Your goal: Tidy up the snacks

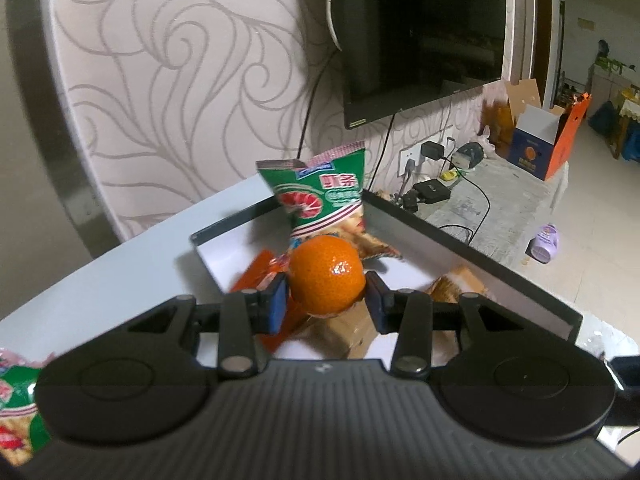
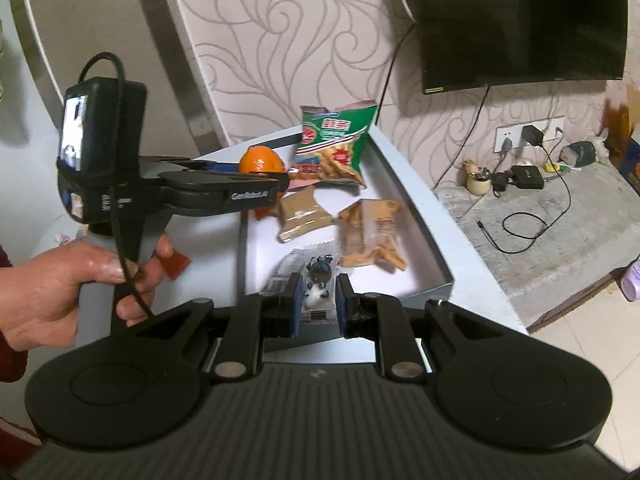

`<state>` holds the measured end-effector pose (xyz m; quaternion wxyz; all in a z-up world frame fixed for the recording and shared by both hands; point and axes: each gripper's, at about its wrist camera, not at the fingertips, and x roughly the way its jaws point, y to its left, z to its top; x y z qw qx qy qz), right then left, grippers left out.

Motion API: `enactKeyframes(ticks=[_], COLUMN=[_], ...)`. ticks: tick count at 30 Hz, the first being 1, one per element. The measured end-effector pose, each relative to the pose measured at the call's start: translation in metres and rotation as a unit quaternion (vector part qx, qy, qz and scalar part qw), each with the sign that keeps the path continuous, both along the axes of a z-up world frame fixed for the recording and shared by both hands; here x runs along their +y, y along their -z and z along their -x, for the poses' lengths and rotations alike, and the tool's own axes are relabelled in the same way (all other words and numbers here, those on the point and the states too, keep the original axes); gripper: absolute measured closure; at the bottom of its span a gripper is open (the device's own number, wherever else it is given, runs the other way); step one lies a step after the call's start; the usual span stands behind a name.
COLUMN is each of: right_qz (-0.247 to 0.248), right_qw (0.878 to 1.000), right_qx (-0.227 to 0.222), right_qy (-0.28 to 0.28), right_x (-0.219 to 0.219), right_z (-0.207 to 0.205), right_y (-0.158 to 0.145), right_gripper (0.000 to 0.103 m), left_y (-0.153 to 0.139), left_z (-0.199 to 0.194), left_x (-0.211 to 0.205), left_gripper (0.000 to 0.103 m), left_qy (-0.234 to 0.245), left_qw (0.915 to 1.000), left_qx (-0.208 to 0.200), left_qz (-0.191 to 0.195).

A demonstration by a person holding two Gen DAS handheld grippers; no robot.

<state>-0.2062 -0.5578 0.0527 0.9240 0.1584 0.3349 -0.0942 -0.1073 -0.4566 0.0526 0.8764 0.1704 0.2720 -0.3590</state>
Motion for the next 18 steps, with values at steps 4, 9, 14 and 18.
enactKeyframes(ticks=[4,9,14,18], right_qz=[0.004,0.008,0.012,0.017], right_qw=[1.000,1.000,1.000,1.000], right_qx=[0.002,0.005,0.006,0.006], right_qy=[0.002,0.004,0.007,0.003], right_x=[-0.008,-0.016,-0.025,-0.029], right_z=[0.003,0.011,0.017,0.020], right_y=[-0.001,-0.001,-0.002,-0.003], right_gripper=[0.083,0.083,0.083,0.083], left_y=[0.007,0.015,0.020,0.023], left_z=[-0.006,-0.014,-0.021,-0.023], left_x=[-0.013,-0.025,-0.034,-0.041], left_gripper=[0.059,0.059,0.059,0.057], left_qy=[-0.004,-0.016,-0.026,-0.035], left_qw=[1.0000,0.9998,0.9996,0.9993], left_qx=[0.000,0.004,0.002,0.003], left_qz=[-0.005,-0.011,-0.011,-0.014])
